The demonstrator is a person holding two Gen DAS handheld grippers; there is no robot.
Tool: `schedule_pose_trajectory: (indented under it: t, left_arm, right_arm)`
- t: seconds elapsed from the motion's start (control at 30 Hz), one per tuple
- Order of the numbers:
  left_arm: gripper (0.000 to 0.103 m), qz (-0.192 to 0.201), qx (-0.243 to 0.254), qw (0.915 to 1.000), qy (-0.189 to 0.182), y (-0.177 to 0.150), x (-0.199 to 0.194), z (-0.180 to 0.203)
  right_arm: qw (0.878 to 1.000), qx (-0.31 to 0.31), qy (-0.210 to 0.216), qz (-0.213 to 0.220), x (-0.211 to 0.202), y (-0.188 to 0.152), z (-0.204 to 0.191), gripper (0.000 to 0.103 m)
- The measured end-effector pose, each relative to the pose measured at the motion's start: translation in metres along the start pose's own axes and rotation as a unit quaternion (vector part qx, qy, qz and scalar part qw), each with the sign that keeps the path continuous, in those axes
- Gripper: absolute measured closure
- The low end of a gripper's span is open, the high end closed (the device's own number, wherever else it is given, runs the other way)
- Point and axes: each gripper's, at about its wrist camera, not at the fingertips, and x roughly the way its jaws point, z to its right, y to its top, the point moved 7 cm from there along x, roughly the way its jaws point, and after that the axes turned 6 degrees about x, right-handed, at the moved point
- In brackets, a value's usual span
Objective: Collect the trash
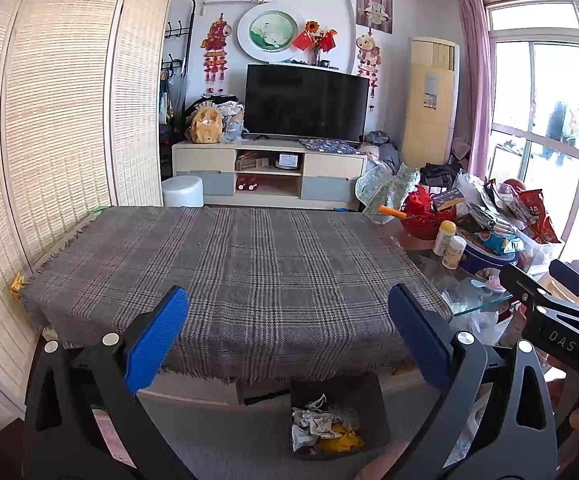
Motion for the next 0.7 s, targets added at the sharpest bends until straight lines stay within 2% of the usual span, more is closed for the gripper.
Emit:
schedule_pose_trajectory:
  t: [0.37, 0.7]
  left_arm:
    - [0.008, -0.017, -0.008, 0.9998, 0.003, 0.0, 0.037, -0.015]
    - [0.008, -0.024, -0.016, 0.9994, 0.02, 0.01, 0.088, -0.045]
  right_arm:
    - [1.0, -0.004, -0.005, -0.021, 0.036, -0.001, -0.009, 0.003]
    - [0.999, -0.014, -0.005, -0.039, 0.094, 0.002, -0.034, 0.003]
